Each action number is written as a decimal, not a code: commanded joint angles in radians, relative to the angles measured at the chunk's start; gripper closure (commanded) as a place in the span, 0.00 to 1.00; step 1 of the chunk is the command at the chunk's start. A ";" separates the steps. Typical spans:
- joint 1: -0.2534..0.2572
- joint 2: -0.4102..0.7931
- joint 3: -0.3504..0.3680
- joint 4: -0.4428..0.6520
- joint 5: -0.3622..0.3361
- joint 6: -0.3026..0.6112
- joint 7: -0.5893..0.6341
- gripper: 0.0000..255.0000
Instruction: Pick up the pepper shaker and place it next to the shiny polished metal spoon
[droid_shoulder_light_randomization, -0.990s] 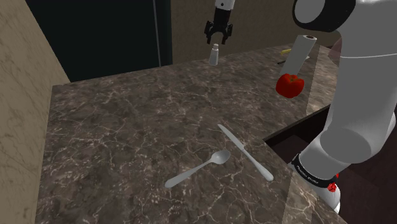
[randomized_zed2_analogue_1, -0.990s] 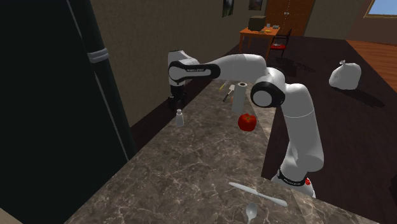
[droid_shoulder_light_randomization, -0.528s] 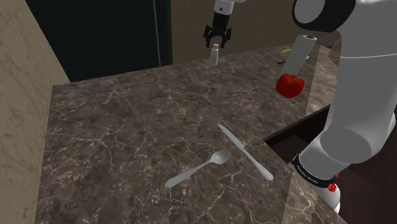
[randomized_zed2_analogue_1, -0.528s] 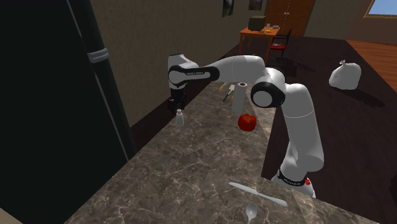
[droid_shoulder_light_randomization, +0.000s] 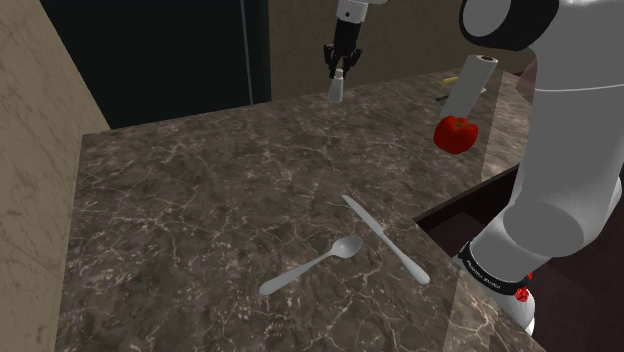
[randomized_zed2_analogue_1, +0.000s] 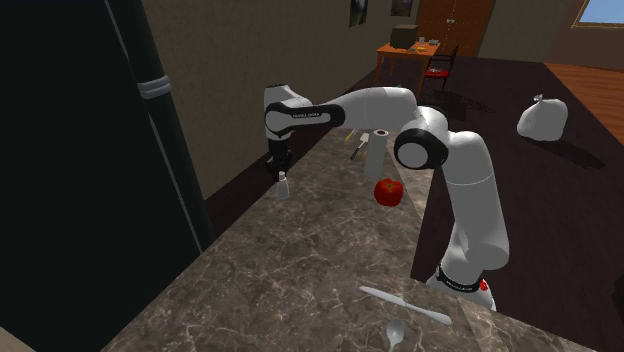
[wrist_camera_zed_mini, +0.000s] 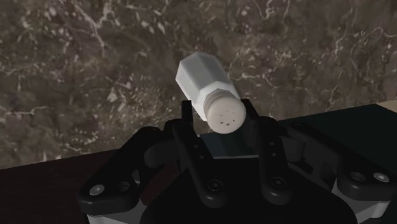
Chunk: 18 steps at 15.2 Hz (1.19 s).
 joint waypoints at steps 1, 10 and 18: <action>0.000 0.000 0.000 0.000 0.000 0.000 0.000 1.00; -0.004 -0.001 -0.001 0.065 -0.002 -0.066 0.008 1.00; -0.014 0.014 -0.001 0.196 -0.002 -0.181 0.022 1.00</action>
